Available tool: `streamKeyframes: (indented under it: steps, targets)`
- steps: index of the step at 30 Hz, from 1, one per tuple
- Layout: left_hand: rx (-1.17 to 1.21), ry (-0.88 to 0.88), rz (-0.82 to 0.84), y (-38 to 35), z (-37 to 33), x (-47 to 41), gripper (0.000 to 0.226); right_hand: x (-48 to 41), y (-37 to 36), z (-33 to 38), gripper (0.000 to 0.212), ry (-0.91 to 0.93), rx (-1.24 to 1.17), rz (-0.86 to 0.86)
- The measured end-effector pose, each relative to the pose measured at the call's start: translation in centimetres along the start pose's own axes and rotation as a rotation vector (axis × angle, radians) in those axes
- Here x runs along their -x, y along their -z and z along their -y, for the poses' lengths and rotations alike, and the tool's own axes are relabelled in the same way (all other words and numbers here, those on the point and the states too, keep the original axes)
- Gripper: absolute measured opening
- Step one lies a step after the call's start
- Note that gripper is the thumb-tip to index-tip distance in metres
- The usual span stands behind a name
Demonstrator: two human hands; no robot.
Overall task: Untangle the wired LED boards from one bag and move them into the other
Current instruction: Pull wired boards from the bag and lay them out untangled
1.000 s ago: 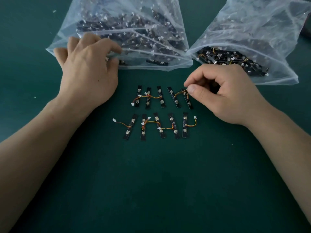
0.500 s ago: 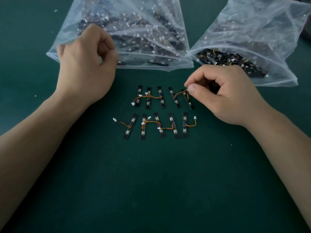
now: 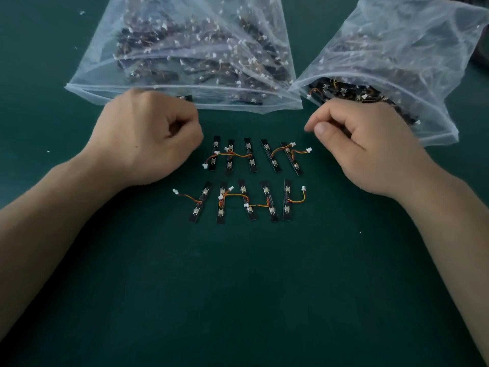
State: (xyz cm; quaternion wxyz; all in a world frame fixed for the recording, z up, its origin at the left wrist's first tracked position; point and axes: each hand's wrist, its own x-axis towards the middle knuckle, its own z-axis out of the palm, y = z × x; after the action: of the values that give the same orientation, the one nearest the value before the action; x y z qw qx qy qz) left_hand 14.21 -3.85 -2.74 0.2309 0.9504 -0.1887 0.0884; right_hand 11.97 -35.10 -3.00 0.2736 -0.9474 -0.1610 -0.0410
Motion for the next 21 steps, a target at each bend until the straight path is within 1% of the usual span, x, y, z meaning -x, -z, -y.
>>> streamKeyframes:
  steps: [2,5,10,13,19,21]
  targets:
    - [-0.005,-0.016,0.039,0.0,0.1,0.3,0.029,0.1,0.0,0.0,0.02,-0.006,-0.002,0.012]
    - [0.038,-0.008,0.035,0.0,0.6,0.3,0.032,0.1,-0.2,0.0,0.024,-0.013,-0.02,0.011]
    - [0.021,-0.02,0.026,-0.2,1.1,0.2,0.021,0.1,-0.8,0.0,0.019,-0.024,-0.051,-0.042]
    - [0.006,-0.005,0.03,-0.4,1.4,-0.1,0.019,0.1,-0.9,0.0,0.017,-0.032,-0.038,-0.051]
    - [-0.016,0.006,0.024,-0.6,1.2,-0.4,0.021,-0.2,-1.2,0.5,0.009,-0.031,0.068,-0.073]
    - [-0.025,0.02,0.019,-0.6,1.0,-0.5,0.027,-0.2,-1.2,0.6,0.006,-0.027,0.083,-0.087]
